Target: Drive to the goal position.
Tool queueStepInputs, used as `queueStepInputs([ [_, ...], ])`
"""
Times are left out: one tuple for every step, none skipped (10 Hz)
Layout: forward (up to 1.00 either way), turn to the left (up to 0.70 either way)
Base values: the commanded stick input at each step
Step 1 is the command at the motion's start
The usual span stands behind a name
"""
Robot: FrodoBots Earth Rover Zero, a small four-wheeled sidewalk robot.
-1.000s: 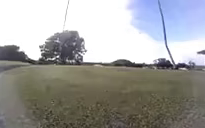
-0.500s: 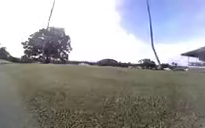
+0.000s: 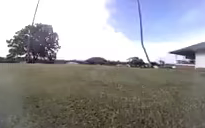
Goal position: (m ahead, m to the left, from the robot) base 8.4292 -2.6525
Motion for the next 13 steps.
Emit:
queueStepInputs([
  [1.0,-0.27],
  [1.0,-0.27],
  [1.0,-0.27],
  [1.0,-0.27],
  [1.0,-0.27],
  [1.0,-0.27],
  [1.0,-0.24],
  [1.0,-0.05],
  [1.0,0.0],
  [1.0,0.0],
  [1.0,0.0],
  [1.0,0.0],
  [1.0,0.0],
])
